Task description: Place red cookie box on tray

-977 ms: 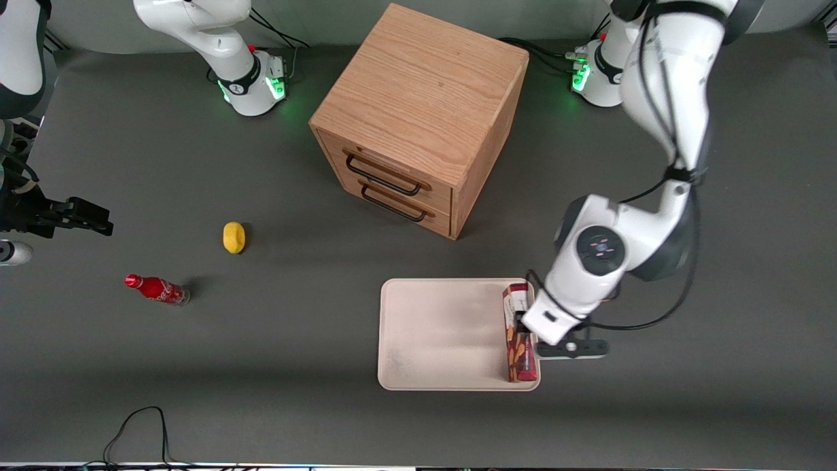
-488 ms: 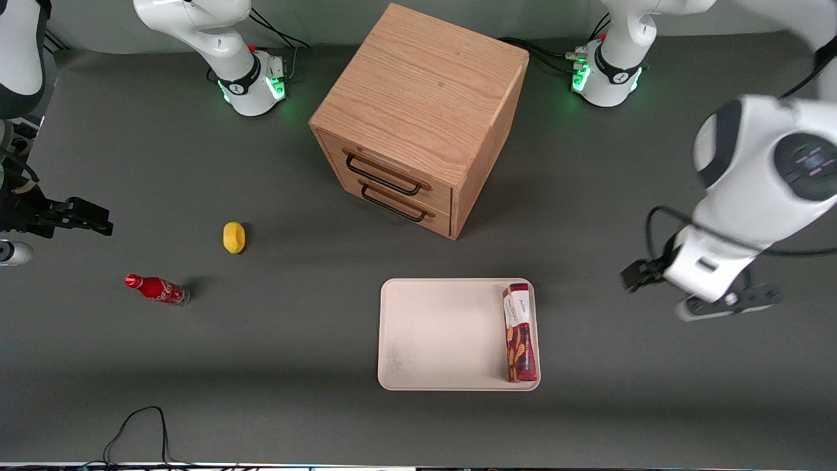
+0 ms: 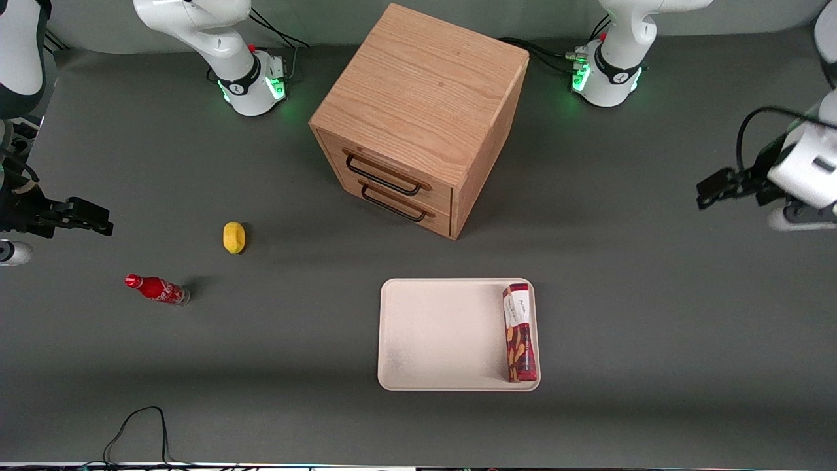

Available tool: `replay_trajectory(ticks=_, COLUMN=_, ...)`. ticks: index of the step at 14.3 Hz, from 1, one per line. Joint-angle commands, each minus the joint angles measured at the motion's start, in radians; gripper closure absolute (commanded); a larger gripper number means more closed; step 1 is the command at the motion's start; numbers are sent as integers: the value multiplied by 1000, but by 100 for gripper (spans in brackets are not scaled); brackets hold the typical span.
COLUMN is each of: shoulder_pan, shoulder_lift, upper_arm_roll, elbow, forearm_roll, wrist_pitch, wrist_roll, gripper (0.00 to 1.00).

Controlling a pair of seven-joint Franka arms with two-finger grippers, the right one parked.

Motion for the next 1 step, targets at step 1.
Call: replay_trajectory(ticks=1, shoulder_pan=6, shoulder_lift=-72, upper_arm_roll=-8, elbow=-64, forearm_roll=-17, wrist_pitch=-13, wrist_roll=30, gripper=0)
